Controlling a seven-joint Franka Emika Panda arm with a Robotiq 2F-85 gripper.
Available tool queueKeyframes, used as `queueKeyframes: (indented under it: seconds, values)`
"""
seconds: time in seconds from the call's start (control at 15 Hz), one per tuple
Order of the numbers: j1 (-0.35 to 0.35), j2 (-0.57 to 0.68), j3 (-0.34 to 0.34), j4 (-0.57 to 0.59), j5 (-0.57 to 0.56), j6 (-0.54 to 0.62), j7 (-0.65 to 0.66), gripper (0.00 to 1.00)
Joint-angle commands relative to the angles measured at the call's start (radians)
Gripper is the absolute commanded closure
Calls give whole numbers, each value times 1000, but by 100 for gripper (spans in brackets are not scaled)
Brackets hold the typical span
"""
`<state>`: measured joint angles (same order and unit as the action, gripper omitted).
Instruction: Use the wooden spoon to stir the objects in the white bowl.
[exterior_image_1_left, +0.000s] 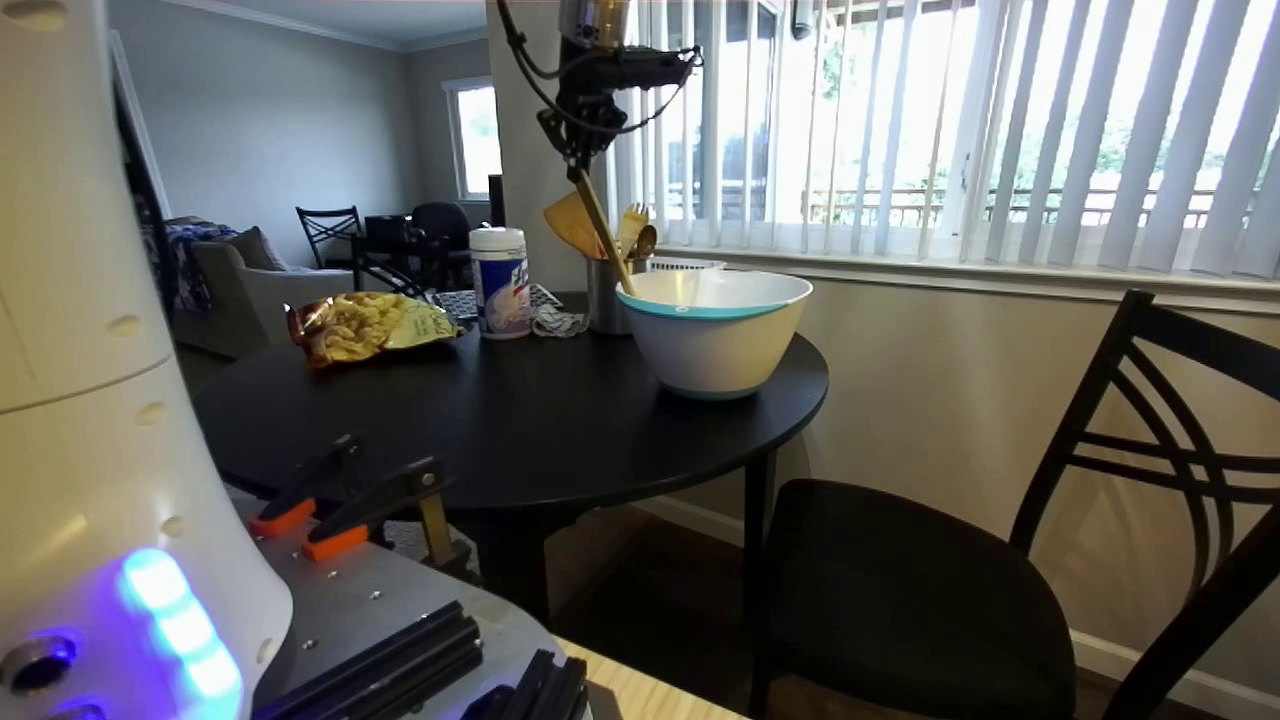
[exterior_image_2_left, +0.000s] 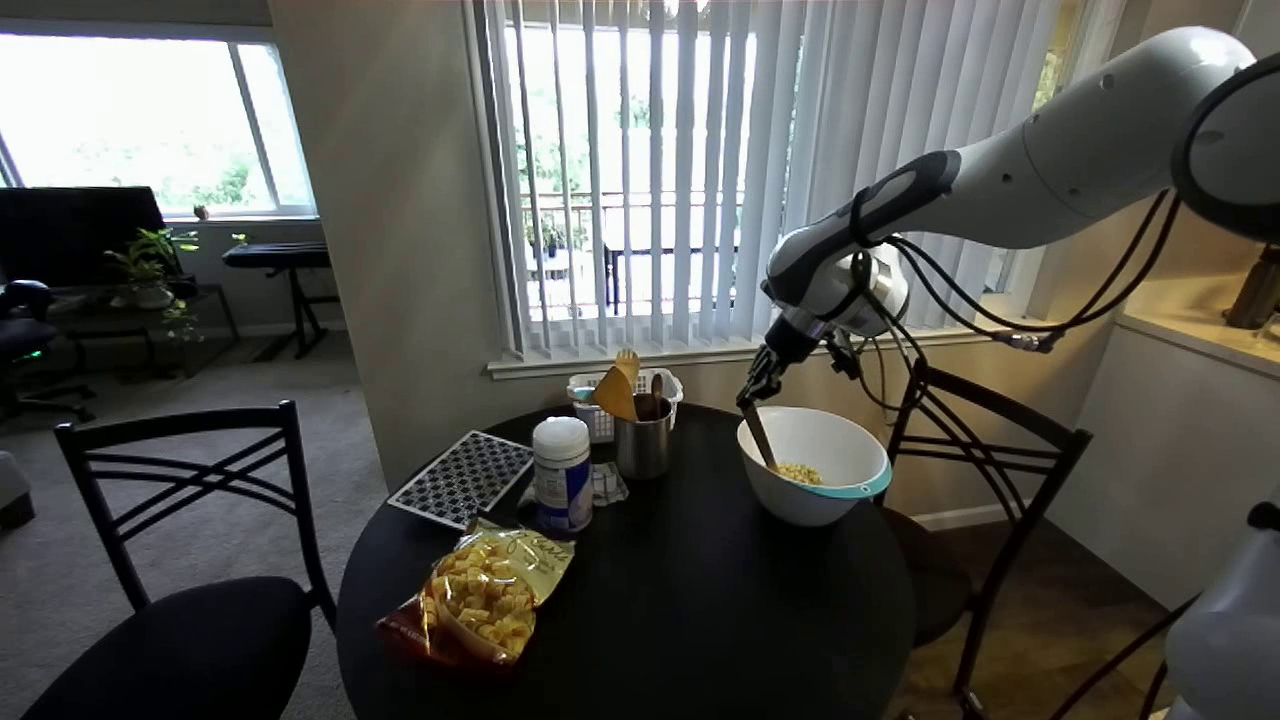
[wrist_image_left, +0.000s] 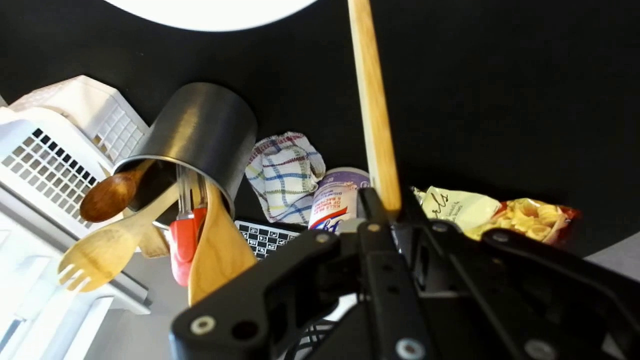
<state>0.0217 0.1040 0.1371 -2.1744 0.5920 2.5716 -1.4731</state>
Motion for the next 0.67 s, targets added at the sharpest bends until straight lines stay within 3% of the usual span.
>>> queueKeyframes:
  seconds: [0.0, 0.6]
  values:
    - [-19, 2, 3, -5, 165, 33, -87, 95]
    - [-33, 48, -3, -20, 459, 214, -250, 95]
